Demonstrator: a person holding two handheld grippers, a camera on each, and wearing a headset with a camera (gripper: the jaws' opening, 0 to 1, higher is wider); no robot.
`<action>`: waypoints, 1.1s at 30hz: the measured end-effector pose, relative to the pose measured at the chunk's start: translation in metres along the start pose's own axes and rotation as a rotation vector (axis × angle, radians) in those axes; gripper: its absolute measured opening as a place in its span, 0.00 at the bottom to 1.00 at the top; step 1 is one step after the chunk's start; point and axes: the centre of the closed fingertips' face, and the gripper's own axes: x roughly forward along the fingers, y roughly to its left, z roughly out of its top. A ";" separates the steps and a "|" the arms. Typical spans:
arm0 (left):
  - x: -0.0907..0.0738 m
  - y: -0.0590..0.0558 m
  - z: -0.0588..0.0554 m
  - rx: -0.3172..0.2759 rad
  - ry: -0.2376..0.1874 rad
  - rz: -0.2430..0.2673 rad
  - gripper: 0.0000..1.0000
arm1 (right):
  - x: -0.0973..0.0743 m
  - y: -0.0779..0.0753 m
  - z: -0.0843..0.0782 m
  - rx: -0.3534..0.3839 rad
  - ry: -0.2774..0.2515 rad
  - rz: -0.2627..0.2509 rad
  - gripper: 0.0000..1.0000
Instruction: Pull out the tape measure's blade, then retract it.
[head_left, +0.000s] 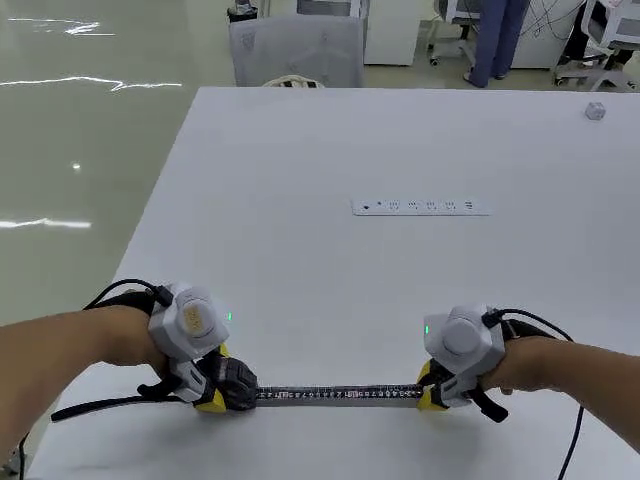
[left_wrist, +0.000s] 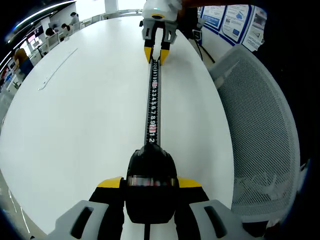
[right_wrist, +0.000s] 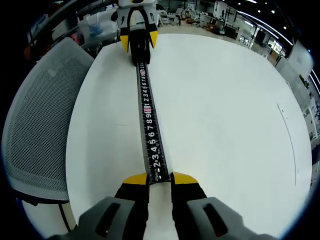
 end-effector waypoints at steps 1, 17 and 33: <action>0.000 0.000 0.000 -0.004 -0.006 0.000 0.36 | 0.001 0.002 0.002 0.007 -0.004 0.007 0.18; -0.014 0.016 -0.002 -0.102 -0.054 0.077 0.56 | -0.012 -0.003 0.007 0.093 -0.028 -0.052 0.46; -0.038 0.021 -0.006 -0.377 -0.272 0.204 1.00 | -0.031 -0.008 0.010 0.188 -0.140 -0.180 0.90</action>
